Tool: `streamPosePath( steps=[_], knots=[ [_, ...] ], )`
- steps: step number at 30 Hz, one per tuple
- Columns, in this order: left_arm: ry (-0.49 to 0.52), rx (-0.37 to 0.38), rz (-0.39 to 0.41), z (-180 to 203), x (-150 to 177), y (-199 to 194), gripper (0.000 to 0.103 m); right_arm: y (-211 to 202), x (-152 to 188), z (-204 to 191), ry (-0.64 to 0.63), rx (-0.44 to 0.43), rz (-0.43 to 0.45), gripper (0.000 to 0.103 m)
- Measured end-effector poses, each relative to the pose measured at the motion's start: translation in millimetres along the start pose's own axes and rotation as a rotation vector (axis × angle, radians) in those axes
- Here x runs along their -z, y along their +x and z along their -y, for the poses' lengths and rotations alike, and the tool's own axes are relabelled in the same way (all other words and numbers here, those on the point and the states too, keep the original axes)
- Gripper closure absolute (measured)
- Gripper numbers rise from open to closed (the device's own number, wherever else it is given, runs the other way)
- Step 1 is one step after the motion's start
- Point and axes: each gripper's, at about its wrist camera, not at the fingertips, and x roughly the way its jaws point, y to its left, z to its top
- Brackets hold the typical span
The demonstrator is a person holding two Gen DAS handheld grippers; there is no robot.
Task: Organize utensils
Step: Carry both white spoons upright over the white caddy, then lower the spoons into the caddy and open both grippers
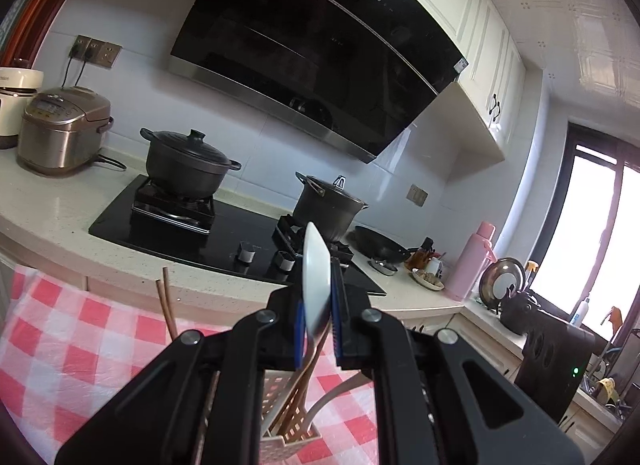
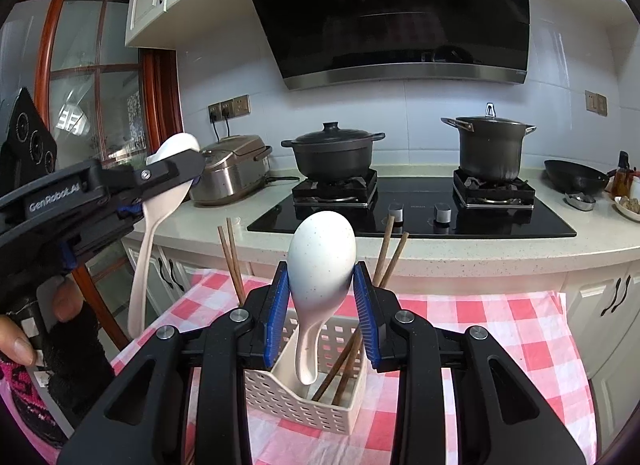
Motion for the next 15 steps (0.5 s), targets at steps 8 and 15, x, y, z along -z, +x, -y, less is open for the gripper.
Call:
streamPosePath(
  steps=[8,15],
  knots=[
    [-0.001,0.019,0.027,-6.8,9.8,21.2,0.093,14.6,5.4,4.9,-0.011,-0.024,0.006,0.071],
    [0.019,0.011,0.056,-12.7,16.3,42.6,0.093,23.9,15.4,10.2,-0.031,-0.052,-0.003,0.071]
  ],
)
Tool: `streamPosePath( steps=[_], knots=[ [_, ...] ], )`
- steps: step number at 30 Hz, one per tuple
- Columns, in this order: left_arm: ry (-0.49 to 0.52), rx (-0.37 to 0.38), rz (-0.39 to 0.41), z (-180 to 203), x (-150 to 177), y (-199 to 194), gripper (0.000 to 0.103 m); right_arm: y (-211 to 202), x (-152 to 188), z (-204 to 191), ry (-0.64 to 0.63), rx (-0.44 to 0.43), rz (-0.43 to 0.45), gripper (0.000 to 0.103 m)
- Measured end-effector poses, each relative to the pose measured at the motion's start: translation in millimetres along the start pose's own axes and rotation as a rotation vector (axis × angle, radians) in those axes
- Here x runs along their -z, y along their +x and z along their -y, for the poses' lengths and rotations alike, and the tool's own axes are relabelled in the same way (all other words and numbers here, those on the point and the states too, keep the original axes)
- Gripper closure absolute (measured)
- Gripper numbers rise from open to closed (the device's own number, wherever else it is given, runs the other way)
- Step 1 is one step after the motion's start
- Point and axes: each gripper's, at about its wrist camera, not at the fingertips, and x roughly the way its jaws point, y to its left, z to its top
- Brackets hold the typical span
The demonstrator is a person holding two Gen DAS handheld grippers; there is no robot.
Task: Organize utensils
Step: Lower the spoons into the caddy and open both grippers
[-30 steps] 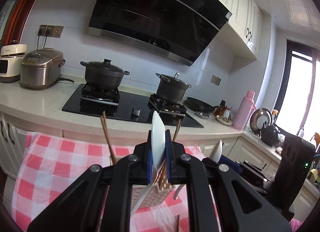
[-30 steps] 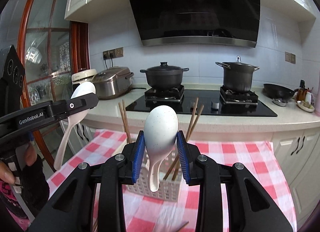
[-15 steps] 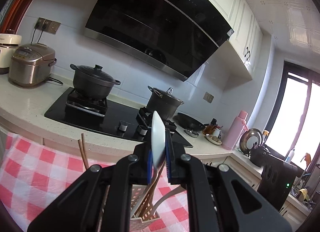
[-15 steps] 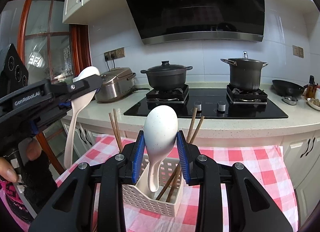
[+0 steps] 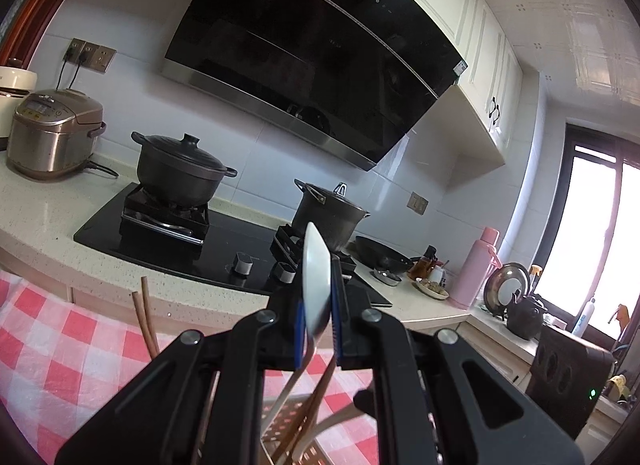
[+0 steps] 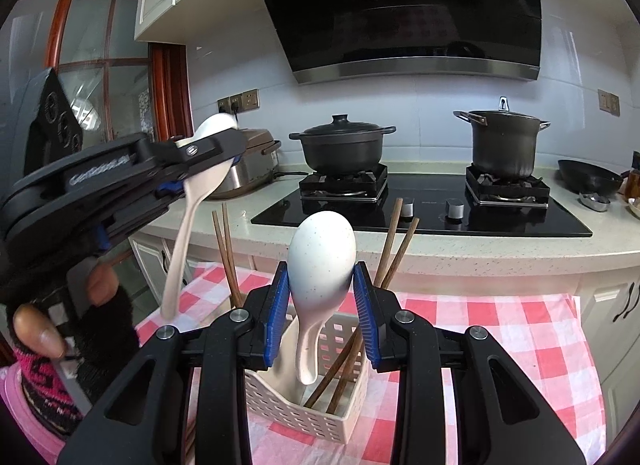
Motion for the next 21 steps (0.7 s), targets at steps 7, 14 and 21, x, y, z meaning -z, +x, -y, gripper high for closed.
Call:
streamPosePath(
  steps=[7,14,21],
  knots=[
    [-0.015,0.014,0.018,-9.5,5.3,16.0,0.093,7.7,7.0,1.7,-0.007,-0.039,-0.006,0.071],
    [-0.027,0.007,0.026,-18.1,12.1,25.6,0.093,14.2,12.4,5.1,-0.014,-0.063,-0.009,0.071],
    [-0.033,0.006,0.037,-20.0,16.1,33.3,0.093,19.8,15.6,8.5,-0.007,-0.076,-0.022,0.071]
  ],
)
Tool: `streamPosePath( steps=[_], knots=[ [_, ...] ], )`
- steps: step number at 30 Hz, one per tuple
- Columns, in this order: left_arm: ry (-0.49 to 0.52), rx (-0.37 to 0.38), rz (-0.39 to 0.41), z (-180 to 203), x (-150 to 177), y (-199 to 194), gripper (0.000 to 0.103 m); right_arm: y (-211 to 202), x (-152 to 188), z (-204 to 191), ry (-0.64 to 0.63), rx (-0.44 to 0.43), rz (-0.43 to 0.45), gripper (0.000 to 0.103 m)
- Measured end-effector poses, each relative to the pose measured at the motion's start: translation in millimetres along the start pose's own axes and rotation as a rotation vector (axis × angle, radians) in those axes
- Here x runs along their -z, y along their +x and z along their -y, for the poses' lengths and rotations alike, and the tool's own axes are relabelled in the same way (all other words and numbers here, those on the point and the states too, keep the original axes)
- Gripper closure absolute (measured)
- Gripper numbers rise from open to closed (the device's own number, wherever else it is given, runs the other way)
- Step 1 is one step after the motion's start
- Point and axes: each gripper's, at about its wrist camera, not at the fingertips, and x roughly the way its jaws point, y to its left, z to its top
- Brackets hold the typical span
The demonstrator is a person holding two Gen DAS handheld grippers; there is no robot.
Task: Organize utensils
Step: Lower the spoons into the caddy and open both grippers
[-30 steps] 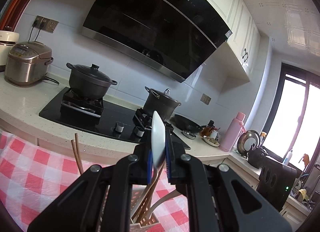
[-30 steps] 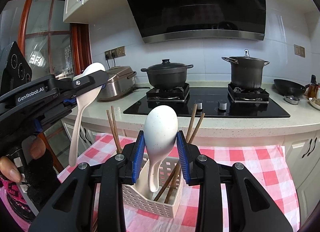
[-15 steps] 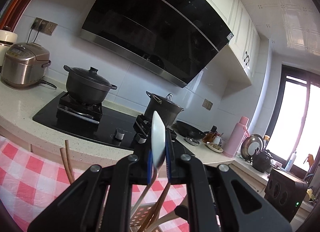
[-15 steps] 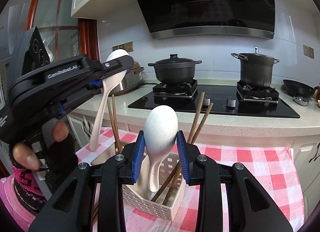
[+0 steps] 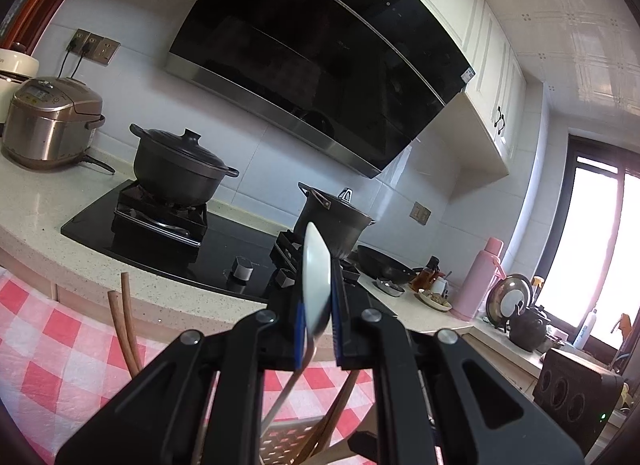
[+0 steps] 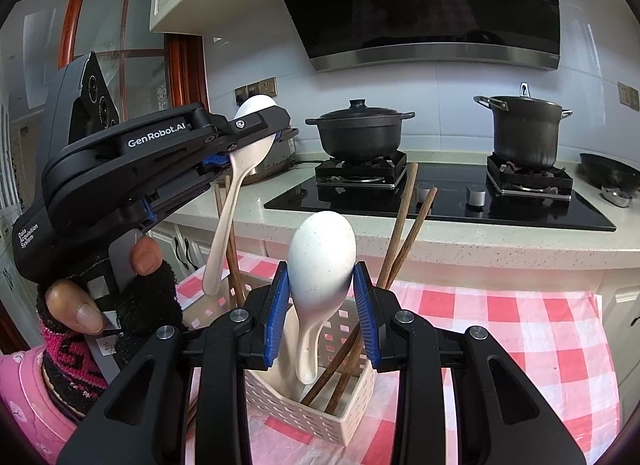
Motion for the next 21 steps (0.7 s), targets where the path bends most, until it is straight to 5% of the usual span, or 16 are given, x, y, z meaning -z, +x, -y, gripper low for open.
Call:
streamPosePath(
  steps=[21],
  knots=[
    [0.004,-0.010,0.001,-6.1,8.1,-17.7,0.092,7.6,1.4,-2.9,0.022,0.000,-0.040,0.068]
  ],
)
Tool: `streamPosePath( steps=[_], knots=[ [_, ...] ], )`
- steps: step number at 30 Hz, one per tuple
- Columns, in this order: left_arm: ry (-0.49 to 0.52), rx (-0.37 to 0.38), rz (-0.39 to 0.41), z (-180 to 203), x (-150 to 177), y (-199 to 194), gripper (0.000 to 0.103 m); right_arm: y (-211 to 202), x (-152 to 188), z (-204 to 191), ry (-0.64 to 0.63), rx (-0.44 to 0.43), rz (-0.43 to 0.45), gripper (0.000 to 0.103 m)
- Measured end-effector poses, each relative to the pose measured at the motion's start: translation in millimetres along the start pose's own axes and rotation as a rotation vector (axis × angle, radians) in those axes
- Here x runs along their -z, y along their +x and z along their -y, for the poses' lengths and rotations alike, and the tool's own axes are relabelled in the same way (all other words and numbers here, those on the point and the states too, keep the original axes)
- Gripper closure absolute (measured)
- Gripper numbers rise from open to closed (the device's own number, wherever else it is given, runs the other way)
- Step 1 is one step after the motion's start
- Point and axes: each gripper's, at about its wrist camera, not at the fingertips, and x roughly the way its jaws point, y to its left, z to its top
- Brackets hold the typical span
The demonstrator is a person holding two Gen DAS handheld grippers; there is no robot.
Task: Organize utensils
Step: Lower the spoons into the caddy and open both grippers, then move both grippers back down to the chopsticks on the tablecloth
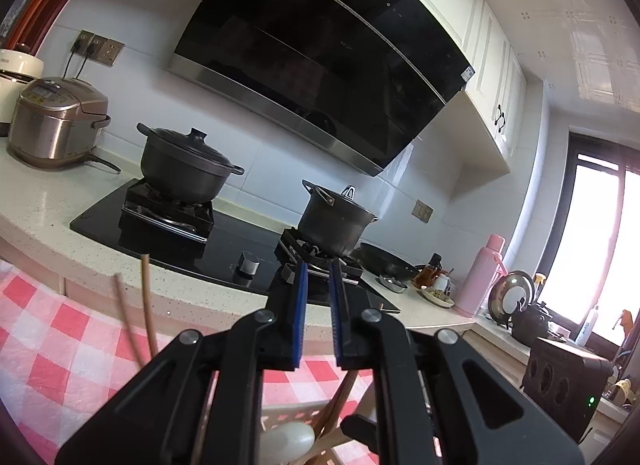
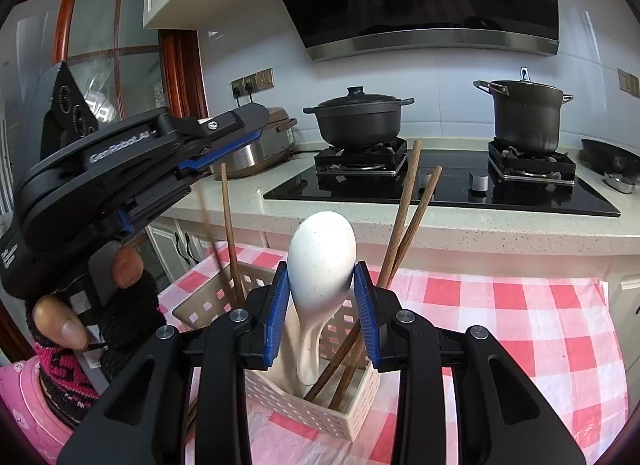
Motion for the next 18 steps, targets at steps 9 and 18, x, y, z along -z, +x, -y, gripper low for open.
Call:
streamPosePath(
  steps=[9,18],
  knots=[
    [-0.012,-0.052,0.022,1.4,-3.4,-44.7,0.057,-19.1,-6.8,-13.3,-0.018,0.045,0.021,0.065],
    [0.055,-0.153,-0.046,8.7,18.0,-120.3,0.026,-69.7,19.0,-24.2,0.020,0.093,0.024,0.064]
  ],
)
